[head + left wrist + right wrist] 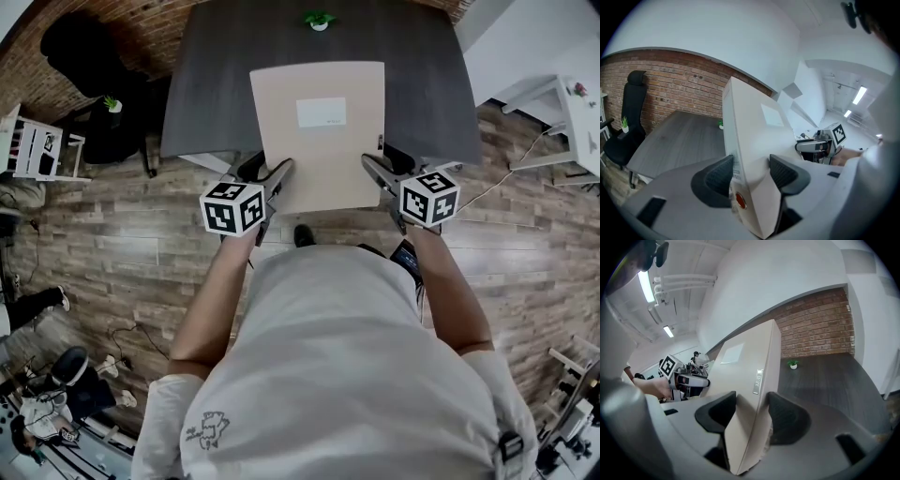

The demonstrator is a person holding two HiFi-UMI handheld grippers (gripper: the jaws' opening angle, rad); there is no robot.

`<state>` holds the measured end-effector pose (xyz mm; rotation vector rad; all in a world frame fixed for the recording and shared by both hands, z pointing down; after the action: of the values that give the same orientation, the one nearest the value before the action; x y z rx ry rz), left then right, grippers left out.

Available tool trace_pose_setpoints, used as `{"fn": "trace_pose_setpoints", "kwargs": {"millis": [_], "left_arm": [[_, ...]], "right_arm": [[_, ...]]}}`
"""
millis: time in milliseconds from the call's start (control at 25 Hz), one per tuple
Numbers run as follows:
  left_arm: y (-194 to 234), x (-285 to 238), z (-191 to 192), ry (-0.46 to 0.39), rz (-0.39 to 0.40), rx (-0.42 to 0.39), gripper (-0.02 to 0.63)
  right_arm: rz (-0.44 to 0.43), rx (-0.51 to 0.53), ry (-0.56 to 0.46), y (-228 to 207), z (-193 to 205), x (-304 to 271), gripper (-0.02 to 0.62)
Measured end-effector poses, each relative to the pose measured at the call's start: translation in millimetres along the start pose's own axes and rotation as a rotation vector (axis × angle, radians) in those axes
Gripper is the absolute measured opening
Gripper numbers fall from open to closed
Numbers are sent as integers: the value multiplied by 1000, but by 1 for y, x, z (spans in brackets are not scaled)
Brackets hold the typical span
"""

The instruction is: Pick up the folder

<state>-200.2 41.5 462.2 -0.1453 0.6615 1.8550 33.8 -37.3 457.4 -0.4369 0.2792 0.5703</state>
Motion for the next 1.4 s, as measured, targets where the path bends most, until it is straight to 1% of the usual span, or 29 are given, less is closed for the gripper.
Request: {"fn": "trace_pose_setpoints", "kwargs": {"millis": [280,520,640,880,1160,1400], "left_arm": [[-39,-3,5,-17,-20,20,258],[-77,-3,19,-32,-51,23,258],[-99,-8,26,-37,-53,24,258],[-132,0,44,-49,-61,39,258],[-164,16,56,-63,-87,30,253],[-178,37,65,-69,-97,43,245]], "right_arm": [[-27,7,-2,-15,-2,34,222],[-58,7,3,-29,9,65,222],[-64,9,7,-37,14,87,222],[-91,0,16,-42,29,116,222],[-118,4,16,-38,45,147,222],[-129,9,18,-24,51,162,222]]}}
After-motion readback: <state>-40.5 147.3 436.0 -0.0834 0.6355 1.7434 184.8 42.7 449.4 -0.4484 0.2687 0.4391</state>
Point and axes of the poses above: the fingertips, and each gripper's own axes: x backward along the fingers, y to its left, z out of its underside, the point moved 4 cm from there along x, backward along the fingers, and after that the axes turned 5 degrees about -y, right-handed, at the moved point
